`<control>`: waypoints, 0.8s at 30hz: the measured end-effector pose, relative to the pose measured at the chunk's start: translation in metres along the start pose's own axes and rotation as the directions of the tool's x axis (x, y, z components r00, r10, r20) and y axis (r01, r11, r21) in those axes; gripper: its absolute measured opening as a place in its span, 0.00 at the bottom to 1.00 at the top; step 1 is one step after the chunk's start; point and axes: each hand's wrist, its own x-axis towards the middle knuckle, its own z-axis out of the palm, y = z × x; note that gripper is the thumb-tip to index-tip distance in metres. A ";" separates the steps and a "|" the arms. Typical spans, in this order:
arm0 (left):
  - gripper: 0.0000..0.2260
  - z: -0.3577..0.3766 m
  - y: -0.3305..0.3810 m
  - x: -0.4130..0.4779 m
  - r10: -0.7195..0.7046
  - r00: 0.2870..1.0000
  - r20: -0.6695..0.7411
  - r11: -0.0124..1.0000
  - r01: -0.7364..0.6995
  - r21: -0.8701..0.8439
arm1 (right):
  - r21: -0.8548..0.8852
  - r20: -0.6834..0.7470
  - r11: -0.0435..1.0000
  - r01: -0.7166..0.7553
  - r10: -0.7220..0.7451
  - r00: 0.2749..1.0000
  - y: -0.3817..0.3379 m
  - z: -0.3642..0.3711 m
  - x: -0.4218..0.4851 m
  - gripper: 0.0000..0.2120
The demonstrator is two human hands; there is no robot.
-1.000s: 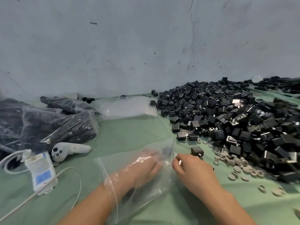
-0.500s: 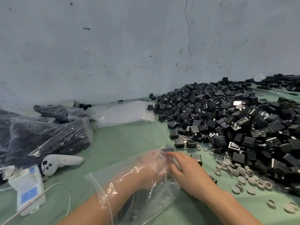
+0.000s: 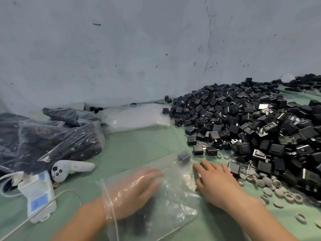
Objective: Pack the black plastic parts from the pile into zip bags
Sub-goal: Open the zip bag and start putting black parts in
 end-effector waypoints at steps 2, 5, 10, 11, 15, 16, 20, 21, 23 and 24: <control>0.18 -0.009 -0.006 -0.022 -0.019 0.999 -0.041 1.000 0.020 0.011 | 0.115 -0.124 0.992 0.056 -0.041 0.991 -0.006 -0.003 0.002 0.24; 0.23 0.000 -0.012 -0.039 -0.152 0.988 0.023 0.988 0.152 -0.026 | 0.324 -0.302 0.935 0.148 -0.046 0.952 -0.019 -0.006 0.007 0.15; 0.21 0.016 -0.005 -0.030 -0.210 0.972 0.105 0.967 0.222 -0.121 | 0.346 -0.267 0.929 0.133 -0.038 0.963 -0.027 0.007 0.014 0.11; 0.18 0.017 -0.003 -0.027 -0.184 0.979 0.089 0.972 0.195 -0.131 | 0.339 -0.278 0.932 0.130 -0.033 0.960 -0.028 0.009 0.016 0.11; 0.18 0.021 0.008 -0.018 -0.108 0.994 0.020 0.977 0.110 -0.184 | 0.368 -0.294 0.924 0.101 0.013 0.956 -0.029 0.009 0.024 0.12; 0.19 0.021 0.010 -0.016 -0.107 0.994 0.006 0.974 0.106 -0.200 | 0.393 -0.293 0.915 0.090 0.032 0.956 -0.029 0.009 0.026 0.12; 0.22 0.017 0.004 -0.015 -0.068 0.996 0.053 0.986 0.075 -0.151 | 0.472 -0.291 0.879 0.070 0.080 0.953 -0.026 0.010 0.031 0.14; 0.20 0.015 0.003 -0.015 -0.070 0.995 0.074 0.986 0.080 -0.149 | 0.477 -0.290 0.876 0.075 0.077 0.954 -0.025 0.011 0.032 0.15; 0.17 0.014 0.002 -0.013 -0.095 0.991 0.090 0.982 0.108 -0.156 | 0.481 -0.293 0.872 0.097 0.055 0.955 -0.024 0.015 0.032 0.17; 0.20 0.014 0.004 -0.009 -0.106 0.989 0.103 0.976 0.124 -0.181 | 0.486 -0.298 0.867 0.110 0.046 0.953 -0.023 0.016 0.032 0.19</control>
